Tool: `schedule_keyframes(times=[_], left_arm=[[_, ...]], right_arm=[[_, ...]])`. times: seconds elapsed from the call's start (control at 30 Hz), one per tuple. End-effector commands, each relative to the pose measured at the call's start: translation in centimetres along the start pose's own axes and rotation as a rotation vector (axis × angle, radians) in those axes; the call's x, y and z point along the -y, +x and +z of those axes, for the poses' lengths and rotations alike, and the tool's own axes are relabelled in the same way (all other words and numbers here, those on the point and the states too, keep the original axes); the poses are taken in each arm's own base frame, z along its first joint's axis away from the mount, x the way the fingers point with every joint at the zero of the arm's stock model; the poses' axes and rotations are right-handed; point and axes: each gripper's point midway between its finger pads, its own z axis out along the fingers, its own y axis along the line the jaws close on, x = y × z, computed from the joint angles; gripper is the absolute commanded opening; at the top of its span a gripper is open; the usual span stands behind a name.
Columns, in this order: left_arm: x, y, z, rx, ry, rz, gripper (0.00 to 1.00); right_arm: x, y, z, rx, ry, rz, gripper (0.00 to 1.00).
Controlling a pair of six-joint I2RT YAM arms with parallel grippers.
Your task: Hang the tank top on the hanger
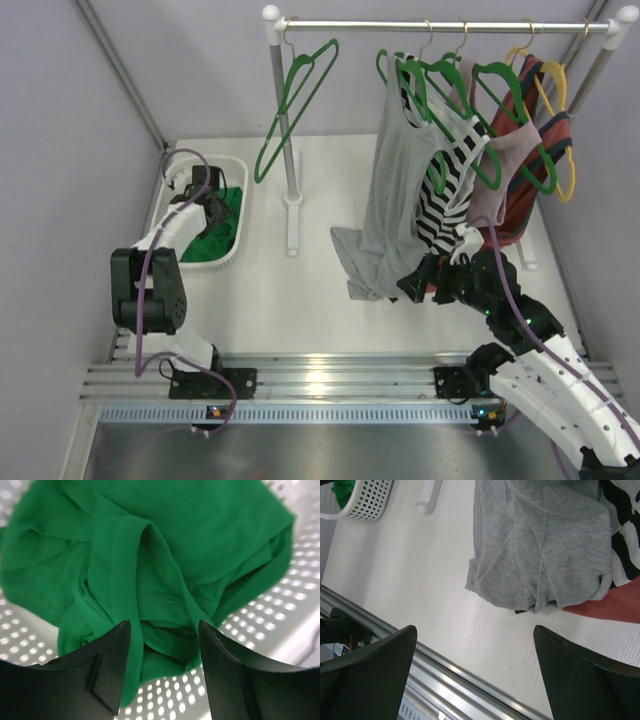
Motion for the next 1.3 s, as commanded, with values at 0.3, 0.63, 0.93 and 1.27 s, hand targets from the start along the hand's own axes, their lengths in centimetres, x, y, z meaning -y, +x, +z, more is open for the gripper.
schedule_keyframes(times=[0.3,0.63,0.93,1.27], left_arm=[[2.9,0.8,3.9,-0.054,0.106,-0.009,0.33],[2.8,-2.6,-1.3,0.023,0.163,0.006,0.00],[3.5,-4.5,-5.7,0.068,0.277,0.026,0.17],[4.7,0.4,0.5,-0.091,0.247,0.029,0.51]], right_arm=[[-1.3,-0.8,0.1,0.030,-0.056,0.000,1.00],[-1.5,-0.9,0.3,0.027,-0.063,0.004,1.00],[-1.7,-1.5,0.5,0.027,-0.063,-0.005,1.00],[-1.7,-1.3,0.4,0.026,-0.064,0.001,1.00]])
